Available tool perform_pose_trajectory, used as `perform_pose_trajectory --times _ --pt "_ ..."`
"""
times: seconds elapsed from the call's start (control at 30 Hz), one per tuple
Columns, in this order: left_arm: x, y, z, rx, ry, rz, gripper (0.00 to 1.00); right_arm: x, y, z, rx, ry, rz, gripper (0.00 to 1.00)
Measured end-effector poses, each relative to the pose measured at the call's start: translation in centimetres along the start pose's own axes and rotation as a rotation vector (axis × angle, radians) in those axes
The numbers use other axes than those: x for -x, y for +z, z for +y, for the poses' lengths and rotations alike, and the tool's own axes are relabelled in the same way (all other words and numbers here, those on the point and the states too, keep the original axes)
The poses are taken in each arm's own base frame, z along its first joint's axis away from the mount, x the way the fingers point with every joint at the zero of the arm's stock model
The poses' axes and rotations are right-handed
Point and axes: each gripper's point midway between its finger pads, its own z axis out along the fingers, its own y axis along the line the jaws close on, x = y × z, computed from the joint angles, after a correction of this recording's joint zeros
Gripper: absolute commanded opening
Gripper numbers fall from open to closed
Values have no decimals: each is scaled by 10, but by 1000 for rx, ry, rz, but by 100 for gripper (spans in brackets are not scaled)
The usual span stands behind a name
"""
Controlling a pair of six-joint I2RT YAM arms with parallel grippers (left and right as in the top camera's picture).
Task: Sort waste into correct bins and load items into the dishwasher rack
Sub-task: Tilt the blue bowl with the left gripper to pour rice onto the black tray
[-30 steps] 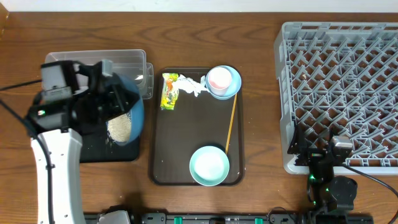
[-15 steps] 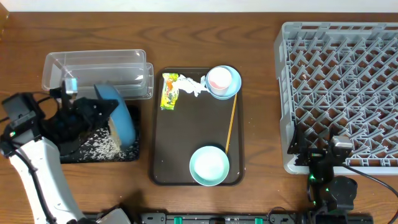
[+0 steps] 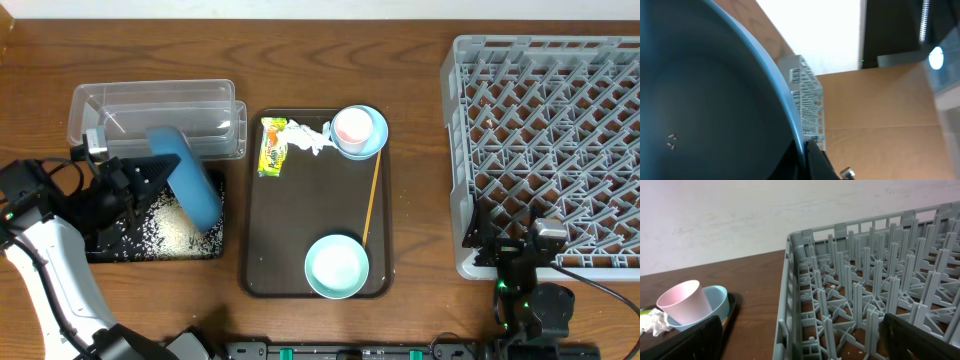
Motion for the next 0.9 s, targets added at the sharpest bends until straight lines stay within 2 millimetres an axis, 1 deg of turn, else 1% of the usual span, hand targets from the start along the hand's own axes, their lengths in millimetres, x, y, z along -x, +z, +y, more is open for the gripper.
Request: perform_pose_trajectory --times 0.13,0.33,0.5,0.67,0.73,0.83,0.9 --pt "6 -10 -4 -33 -11 -39 6 0 0 0 0 0 0 99" --pt "19 -38 2 -34 -83 -147 6 0 0 0 0 0 0 99" --pt "24 -56 7 -29 -132 -213 6 0 0 0 0 0 0 99" --pt "27 -64 9 -24 -144 -245 6 0 0 0 0 0 0 99" --pt "26 -65 8 -30 -161 -247 6 0 0 0 0 0 0 99" --pt "29 -66 6 -41 -123 -253 6 0 0 0 0 0 0 99" --pt "28 -66 6 -50 -145 -250 6 0 0 0 0 0 0 99"
